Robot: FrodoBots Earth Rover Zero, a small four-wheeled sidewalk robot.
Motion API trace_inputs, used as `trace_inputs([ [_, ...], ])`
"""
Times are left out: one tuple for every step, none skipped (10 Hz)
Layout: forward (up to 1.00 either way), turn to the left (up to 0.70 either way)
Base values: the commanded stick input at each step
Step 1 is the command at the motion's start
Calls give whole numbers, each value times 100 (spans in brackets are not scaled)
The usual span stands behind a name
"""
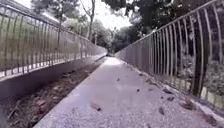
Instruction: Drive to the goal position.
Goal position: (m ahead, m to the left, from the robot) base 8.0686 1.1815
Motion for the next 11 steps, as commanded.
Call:
trace_inputs([
  [50, 0],
  [50, 0],
  [50, 0],
  [50, 0],
  [50, 0],
  [50, 0],
  [50, 0],
  [50, 0],
  [50, 0],
  [50, 0],
  [50, 0],
])
